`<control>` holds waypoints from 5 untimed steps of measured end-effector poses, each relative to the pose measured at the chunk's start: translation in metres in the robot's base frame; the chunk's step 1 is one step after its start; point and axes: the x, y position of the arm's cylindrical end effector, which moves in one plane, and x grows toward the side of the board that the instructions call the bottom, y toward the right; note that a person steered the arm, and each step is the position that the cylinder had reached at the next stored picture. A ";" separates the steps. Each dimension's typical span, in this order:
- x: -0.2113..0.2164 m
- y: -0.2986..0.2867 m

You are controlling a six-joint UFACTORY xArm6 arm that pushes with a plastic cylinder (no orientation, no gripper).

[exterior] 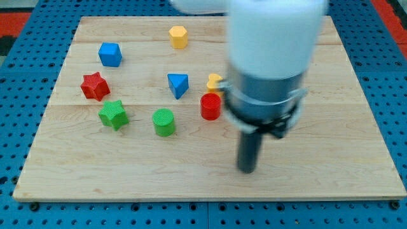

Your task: Push the yellow hexagon to the top right of the blue cube

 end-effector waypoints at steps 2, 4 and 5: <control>-0.170 0.112; -0.311 0.060; -0.334 -0.019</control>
